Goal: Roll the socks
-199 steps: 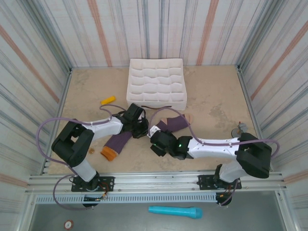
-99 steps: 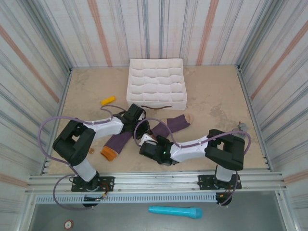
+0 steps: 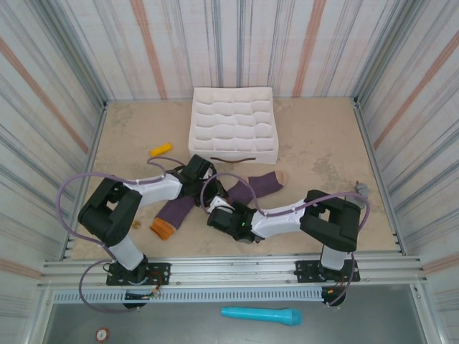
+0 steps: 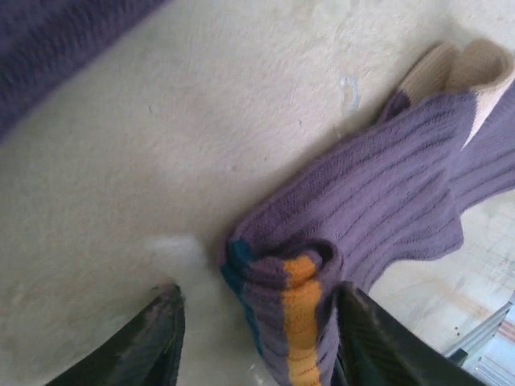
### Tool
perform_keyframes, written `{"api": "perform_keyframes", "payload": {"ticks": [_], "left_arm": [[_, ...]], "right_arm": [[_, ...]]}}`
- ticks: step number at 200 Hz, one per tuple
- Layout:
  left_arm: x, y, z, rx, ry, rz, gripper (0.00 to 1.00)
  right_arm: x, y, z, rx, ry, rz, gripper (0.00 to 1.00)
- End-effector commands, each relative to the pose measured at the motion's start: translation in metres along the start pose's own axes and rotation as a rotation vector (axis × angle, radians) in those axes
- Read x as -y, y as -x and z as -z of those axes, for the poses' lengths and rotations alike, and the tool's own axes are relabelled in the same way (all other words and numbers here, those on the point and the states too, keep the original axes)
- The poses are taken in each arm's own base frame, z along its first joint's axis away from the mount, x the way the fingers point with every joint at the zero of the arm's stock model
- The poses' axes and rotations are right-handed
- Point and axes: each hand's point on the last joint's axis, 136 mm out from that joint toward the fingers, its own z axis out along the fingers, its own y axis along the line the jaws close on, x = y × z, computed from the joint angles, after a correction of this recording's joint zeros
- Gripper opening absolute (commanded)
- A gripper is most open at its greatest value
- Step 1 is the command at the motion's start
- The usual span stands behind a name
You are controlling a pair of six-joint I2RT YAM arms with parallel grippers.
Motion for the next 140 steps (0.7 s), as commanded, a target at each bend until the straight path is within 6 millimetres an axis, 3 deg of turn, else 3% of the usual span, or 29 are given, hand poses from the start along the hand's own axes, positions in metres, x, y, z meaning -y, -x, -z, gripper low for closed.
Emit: {"api": "perform_keyframes", "payload": {"ticks": [1, 65, 140], "left_arm": [[0.010, -0.010, 0.013, -0.027, -0.026, -0.035, 0.67], [0.003, -0.010, 0.016, 0.003, -0.041, -0.013, 0.74], [-0.018, -0.010, 0.004, -0.004, 0.009, 0.042, 0.74]], "right_arm": [[-0.004, -0.032, -0.007, -0.103, 0.124, -0.092, 0.03], [-0.004, -0.054, -0.018, -0.193, 0.314, -0.318, 0.00], [0.001, -0.067, -0.026, -0.254, 0.322, -0.386, 0.00]]}}
